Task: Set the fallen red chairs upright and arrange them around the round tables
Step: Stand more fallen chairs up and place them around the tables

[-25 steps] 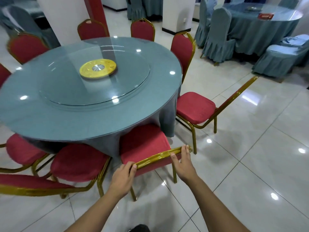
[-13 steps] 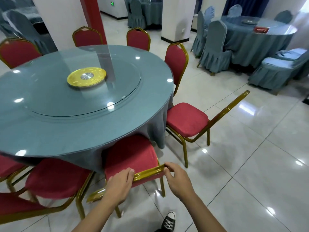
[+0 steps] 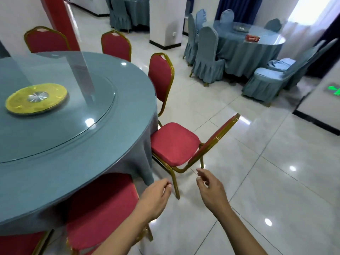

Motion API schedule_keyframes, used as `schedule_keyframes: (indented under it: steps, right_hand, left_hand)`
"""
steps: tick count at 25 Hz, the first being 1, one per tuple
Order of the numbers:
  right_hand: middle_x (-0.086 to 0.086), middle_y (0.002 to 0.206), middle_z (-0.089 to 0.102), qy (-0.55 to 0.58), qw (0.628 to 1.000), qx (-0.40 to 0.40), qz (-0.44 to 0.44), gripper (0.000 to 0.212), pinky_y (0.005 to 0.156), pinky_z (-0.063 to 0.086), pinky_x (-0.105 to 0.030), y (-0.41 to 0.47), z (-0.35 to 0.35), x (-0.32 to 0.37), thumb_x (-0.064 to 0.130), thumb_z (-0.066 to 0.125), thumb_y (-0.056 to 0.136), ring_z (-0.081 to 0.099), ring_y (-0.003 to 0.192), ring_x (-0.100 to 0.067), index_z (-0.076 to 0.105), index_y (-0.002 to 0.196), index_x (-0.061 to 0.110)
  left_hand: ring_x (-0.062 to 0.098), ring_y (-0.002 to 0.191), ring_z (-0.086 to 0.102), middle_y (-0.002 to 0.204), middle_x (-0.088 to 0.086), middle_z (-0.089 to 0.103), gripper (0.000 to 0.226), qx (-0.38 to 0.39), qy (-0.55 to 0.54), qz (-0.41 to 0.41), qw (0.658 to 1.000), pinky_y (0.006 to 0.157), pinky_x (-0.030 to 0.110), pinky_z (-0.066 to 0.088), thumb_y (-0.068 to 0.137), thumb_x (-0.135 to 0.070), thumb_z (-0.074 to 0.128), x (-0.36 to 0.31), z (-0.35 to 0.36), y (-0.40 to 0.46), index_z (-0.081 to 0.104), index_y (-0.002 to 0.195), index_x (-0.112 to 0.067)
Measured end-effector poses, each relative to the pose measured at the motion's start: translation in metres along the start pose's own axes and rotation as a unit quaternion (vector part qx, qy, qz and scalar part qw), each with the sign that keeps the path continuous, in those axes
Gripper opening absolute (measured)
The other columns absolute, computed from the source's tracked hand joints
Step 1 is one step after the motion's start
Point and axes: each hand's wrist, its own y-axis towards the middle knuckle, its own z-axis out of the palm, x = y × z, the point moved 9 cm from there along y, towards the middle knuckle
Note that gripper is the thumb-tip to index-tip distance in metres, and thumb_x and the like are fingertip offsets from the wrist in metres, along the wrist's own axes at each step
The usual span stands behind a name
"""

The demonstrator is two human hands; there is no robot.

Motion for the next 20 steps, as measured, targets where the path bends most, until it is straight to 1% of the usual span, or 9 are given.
schedule_keyframes:
  steps: [2,4,6,8,10,14,16,18,20]
  right_hand:
    - [0.013,0.125,0.062,0.007,1.000,-0.017,0.008,0.031,0.093,0.050,-0.022,0.019,-0.027,-0.019,0.022,0.055,0.102,0.058,0.111,-0.003,0.058,0.131,0.032]
    - [0.011,0.125,0.063,0.020,0.999,-0.034,0.020,0.031,0.095,0.053,-0.028,0.046,-0.053,-0.038,0.020,0.055,0.101,0.059,0.110,-0.004,0.058,0.130,0.033]
    - [0.009,0.126,0.062,0.031,0.999,-0.040,0.020,0.031,0.095,0.053,-0.029,0.071,-0.075,-0.055,0.019,0.054,0.102,0.059,0.111,-0.006,0.058,0.130,0.032]
    - [0.009,0.125,0.061,0.036,0.999,-0.039,0.013,0.031,0.094,0.051,-0.028,0.102,-0.096,-0.067,0.019,0.054,0.102,0.058,0.111,-0.006,0.059,0.130,0.031]
    - [0.011,0.122,0.060,0.040,0.999,-0.035,0.001,0.031,0.097,0.052,-0.031,0.139,-0.120,-0.080,0.018,0.054,0.101,0.057,0.111,-0.006,0.058,0.129,0.031]
    - [0.008,0.126,0.058,0.035,0.999,-0.019,-0.032,0.034,0.095,0.052,-0.031,0.222,-0.169,-0.100,0.021,0.053,0.102,0.056,0.114,-0.007,0.055,0.133,0.034]
    - [0.011,0.126,0.056,0.021,0.998,-0.012,-0.058,0.036,0.098,0.050,-0.032,0.259,-0.190,-0.108,0.024,0.053,0.101,0.053,0.117,-0.004,0.053,0.135,0.036]
    - [0.014,0.129,0.052,-0.028,0.994,-0.011,-0.104,0.038,0.098,0.045,-0.029,0.294,-0.206,-0.106,0.027,0.055,0.100,0.046,0.119,-0.003,0.051,0.138,0.035]
    - [0.012,0.133,0.050,-0.077,0.986,-0.011,-0.150,0.041,0.097,0.042,-0.028,0.327,-0.215,-0.100,0.029,0.057,0.099,0.043,0.120,-0.004,0.051,0.139,0.032]
  left_hand:
    - [0.005,0.097,0.057,0.107,-0.011,0.060,0.023,0.022,-0.006,0.014,1.000,0.086,0.022,0.049,0.106,-0.040,0.036,-0.024,0.015,0.028,0.057,0.111,-0.031]
    - [0.003,0.098,0.056,0.109,-0.012,0.059,0.023,0.026,-0.009,0.022,0.999,0.083,0.014,0.045,0.106,-0.040,0.036,-0.046,0.029,0.057,0.056,0.113,-0.031]
    - [0.000,0.099,0.055,0.111,-0.015,0.057,0.022,0.027,-0.002,0.020,0.999,0.083,0.012,0.044,0.106,-0.041,0.036,-0.064,0.040,0.085,0.055,0.113,-0.034]
    - [0.001,0.100,0.056,0.112,-0.017,0.056,0.020,0.015,0.002,0.014,1.000,0.089,0.020,0.049,0.105,-0.043,0.037,-0.081,0.048,0.117,0.054,0.112,-0.037]
    - [0.001,0.102,0.056,0.113,-0.018,0.056,0.019,-0.001,-0.002,0.002,1.000,0.093,0.028,0.051,0.105,-0.044,0.037,-0.101,0.059,0.152,0.053,0.113,-0.039]
    - [0.001,0.103,0.055,0.114,-0.019,0.053,0.019,-0.030,-0.001,-0.026,0.999,0.095,0.030,0.051,0.104,-0.045,0.038,-0.140,0.084,0.214,0.051,0.117,-0.042]
    - [0.001,0.106,0.053,0.119,-0.020,0.051,0.024,-0.046,-0.003,-0.046,0.998,0.098,0.030,0.049,0.105,-0.044,0.038,-0.156,0.096,0.237,0.050,0.126,-0.041]
    - [0.002,0.116,0.048,0.129,-0.018,0.048,0.034,-0.065,0.007,-0.063,0.996,0.105,0.030,0.044,0.105,-0.044,0.038,-0.167,0.106,0.255,0.046,0.137,-0.038]
    - [0.004,0.122,0.045,0.136,-0.016,0.045,0.041,-0.080,0.012,-0.085,0.993,0.109,0.034,0.040,0.105,-0.045,0.036,-0.170,0.115,0.269,0.042,0.144,-0.035]
